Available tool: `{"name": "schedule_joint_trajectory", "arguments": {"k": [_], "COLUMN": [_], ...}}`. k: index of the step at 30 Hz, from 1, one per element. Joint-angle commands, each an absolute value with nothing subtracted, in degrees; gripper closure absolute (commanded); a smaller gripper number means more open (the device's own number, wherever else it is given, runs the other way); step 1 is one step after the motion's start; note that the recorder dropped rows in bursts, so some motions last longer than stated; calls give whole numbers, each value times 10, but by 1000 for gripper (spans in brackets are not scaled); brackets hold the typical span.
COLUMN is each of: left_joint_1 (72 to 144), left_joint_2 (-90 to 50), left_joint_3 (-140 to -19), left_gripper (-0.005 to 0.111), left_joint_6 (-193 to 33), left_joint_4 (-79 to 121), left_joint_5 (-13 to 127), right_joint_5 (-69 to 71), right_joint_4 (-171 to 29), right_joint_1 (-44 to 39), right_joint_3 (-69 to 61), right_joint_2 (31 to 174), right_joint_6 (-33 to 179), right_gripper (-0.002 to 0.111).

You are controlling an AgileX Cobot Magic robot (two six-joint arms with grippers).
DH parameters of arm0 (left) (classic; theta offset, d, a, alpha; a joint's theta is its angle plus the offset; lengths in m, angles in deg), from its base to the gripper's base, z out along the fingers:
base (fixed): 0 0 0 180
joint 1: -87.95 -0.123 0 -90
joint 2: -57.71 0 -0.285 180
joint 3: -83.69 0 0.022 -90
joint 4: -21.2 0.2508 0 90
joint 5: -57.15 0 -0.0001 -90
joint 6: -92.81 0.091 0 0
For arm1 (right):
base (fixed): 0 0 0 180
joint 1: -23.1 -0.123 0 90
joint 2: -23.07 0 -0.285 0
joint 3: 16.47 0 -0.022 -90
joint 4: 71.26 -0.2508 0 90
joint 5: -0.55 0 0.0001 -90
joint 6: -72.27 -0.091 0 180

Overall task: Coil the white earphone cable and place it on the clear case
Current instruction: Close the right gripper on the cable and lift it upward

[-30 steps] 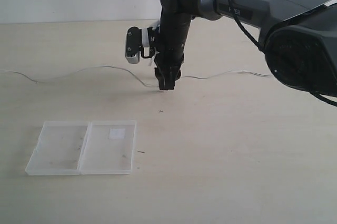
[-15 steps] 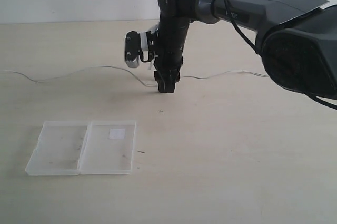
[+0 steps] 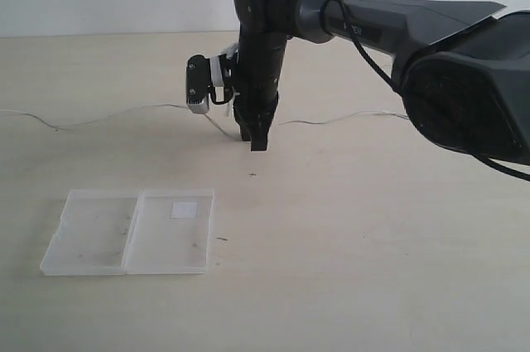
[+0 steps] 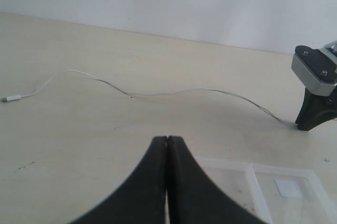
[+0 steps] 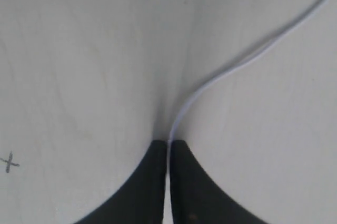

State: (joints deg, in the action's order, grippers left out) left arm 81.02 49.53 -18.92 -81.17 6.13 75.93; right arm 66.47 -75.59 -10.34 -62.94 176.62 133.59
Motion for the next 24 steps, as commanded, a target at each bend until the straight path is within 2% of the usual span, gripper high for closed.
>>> {"name": "schedule_joint_trajectory", "arguments": {"k": [1,18,24], "left_joint_1": [809,809,809], "left_joint_2": [499,499,499], "left_joint_3": [-191,-191,-191], "left_gripper": [107,107,107], "left_joint_6": [-815,-815,-815], "left_joint_4": [56,56,56], "left_joint_5": [752,752,752], "right_joint_5": [659,691,606], "right_joint_4": [-739,-797,-817], "right_joint_1": [-105,-109,-109], "right_joint_3": [-629,-629,-579], "right_joint_2": [1788,1642,1597], "right_joint_6": [1336,1108,1005], "right_gripper": [108,108,108]}}
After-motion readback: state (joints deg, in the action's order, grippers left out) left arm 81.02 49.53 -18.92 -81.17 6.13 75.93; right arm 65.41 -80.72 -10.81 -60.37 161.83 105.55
